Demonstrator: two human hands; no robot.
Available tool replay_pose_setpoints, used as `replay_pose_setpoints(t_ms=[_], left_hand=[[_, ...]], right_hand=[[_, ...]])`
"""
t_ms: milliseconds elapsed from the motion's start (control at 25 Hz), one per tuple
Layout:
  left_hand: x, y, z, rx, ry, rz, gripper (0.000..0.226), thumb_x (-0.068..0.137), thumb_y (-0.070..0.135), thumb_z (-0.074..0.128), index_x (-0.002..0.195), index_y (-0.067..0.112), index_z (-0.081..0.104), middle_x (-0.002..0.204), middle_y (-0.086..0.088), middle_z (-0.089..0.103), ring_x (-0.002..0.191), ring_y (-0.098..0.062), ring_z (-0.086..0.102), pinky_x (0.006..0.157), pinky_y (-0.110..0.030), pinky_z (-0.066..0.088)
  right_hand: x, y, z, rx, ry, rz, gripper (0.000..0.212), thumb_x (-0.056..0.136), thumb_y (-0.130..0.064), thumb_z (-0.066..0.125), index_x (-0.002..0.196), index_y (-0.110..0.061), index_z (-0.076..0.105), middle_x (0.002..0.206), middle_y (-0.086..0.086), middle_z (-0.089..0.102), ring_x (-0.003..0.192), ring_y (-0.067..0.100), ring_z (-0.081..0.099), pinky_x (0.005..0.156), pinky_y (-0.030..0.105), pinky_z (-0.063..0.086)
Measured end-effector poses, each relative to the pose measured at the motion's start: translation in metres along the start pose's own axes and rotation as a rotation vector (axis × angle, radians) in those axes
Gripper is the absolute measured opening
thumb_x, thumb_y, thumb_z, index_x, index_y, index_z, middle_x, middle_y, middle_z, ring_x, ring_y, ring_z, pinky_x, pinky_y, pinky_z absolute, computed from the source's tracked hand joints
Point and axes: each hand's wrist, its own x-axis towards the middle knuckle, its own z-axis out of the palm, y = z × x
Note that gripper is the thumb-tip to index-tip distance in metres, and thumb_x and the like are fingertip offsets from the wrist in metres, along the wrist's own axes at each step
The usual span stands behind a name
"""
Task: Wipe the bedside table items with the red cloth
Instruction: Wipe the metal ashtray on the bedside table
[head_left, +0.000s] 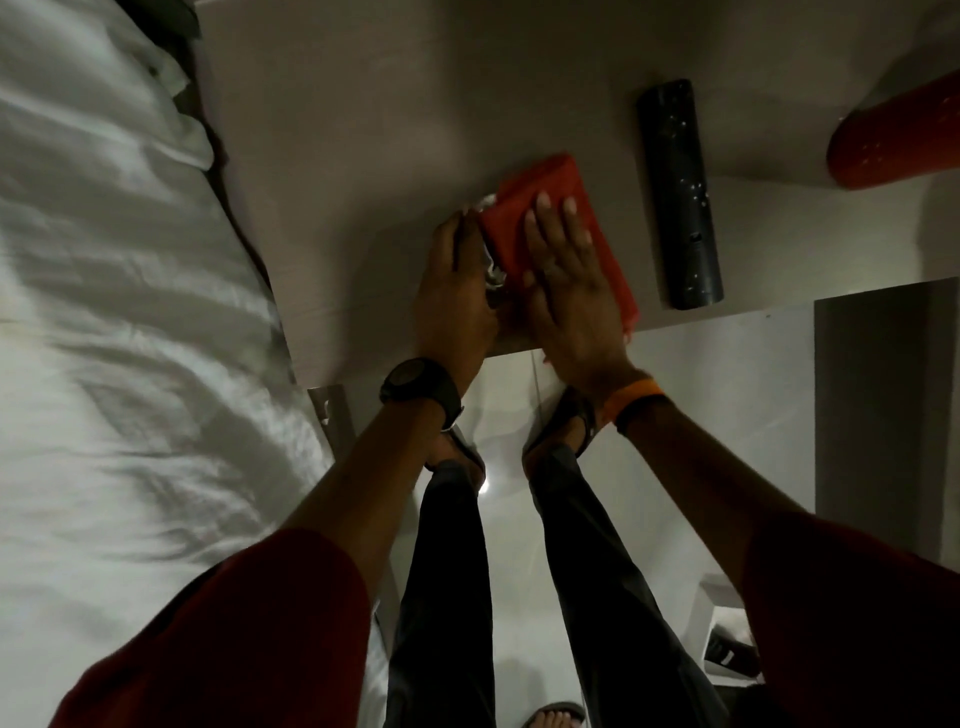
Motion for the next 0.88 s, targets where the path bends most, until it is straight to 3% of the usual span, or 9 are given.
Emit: replay_pose_setpoints(t_ms=[80,160,280,400,520,640,880], left_hand=[[-0.001,-0.004,-0.009,0.118,0.028,0.044,0.076,0.078,0.044,0.080,0.137,0.007,0.050,0.139,-0.013,0.051,0.122,-0.028,0.058,0.100,-0.039,0.053],[0.011,-0.008,-0.021,0.161,-0.002,0.097,0.076,0.075,0.047,0.082,0.131,0.005,0.053,0.140,-0.016,0.051,0.128,-0.030,0.053,0.105,-0.044,0.049],[0.032,-0.002,-0.029,-0.031,-0.252,0.161,0.110,0.076,0.039,0.084,0.155,0.004,0.017,0.163,-0.016,0.025,0.149,-0.028,0.030,0.124,-0.042,0.031],[0.042,0.000,-0.023,-0.125,-0.304,0.150,0.122,0.075,0.035,0.086,0.158,0.009,0.001,0.161,-0.010,0.033,0.142,-0.024,0.044,0.118,-0.034,0.040],[0.041,-0.008,-0.020,-0.106,-0.290,0.147,0.118,0.074,0.030,0.088,0.158,0.008,0.008,0.160,-0.009,0.035,0.144,-0.024,0.041,0.120,-0.040,0.038],[0.036,-0.011,-0.015,-0.012,-0.250,0.162,0.105,0.075,0.029,0.087,0.156,0.008,0.023,0.162,-0.011,0.030,0.149,-0.024,0.033,0.123,-0.040,0.033],[0.032,-0.012,-0.012,0.067,-0.185,0.185,0.099,0.076,0.046,0.082,0.153,0.011,0.031,0.160,-0.008,0.032,0.146,-0.022,0.037,0.119,-0.035,0.039]], right_hand=[[0.019,0.011,-0.011,-0.002,-0.020,-0.045,0.057,0.105,-0.030,0.035,0.156,-0.014,0.017,0.167,0.008,0.013,0.156,0.027,0.001,0.124,0.027,-0.011],[0.030,0.022,-0.025,0.018,-0.055,-0.132,0.054,0.104,-0.026,0.039,0.155,-0.014,0.023,0.166,0.008,0.019,0.155,0.024,0.004,0.123,0.023,-0.006],[0.038,0.025,-0.032,0.026,-0.112,-0.191,0.056,0.105,-0.026,0.041,0.156,-0.015,0.020,0.167,0.007,0.016,0.155,0.023,0.001,0.120,0.018,-0.010],[0.020,0.017,-0.016,-0.017,-0.042,-0.123,0.059,0.106,-0.033,0.034,0.157,-0.012,0.011,0.168,0.011,0.007,0.155,0.028,-0.005,0.123,0.028,-0.013],[-0.026,0.013,0.003,0.022,0.021,-0.028,0.058,0.108,-0.027,0.034,0.157,-0.012,0.007,0.168,0.010,0.005,0.156,0.024,-0.007,0.128,0.041,-0.004],[-0.061,0.010,0.015,0.031,0.028,0.027,0.057,0.106,-0.032,0.028,0.157,-0.013,0.009,0.168,0.008,0.009,0.156,0.020,-0.001,0.129,0.040,0.000],[0.029,0.008,0.003,-0.006,0.156,0.096,0.059,0.107,-0.039,0.025,0.156,-0.013,0.009,0.167,0.013,0.010,0.156,0.028,0.006,0.127,0.042,0.000]])
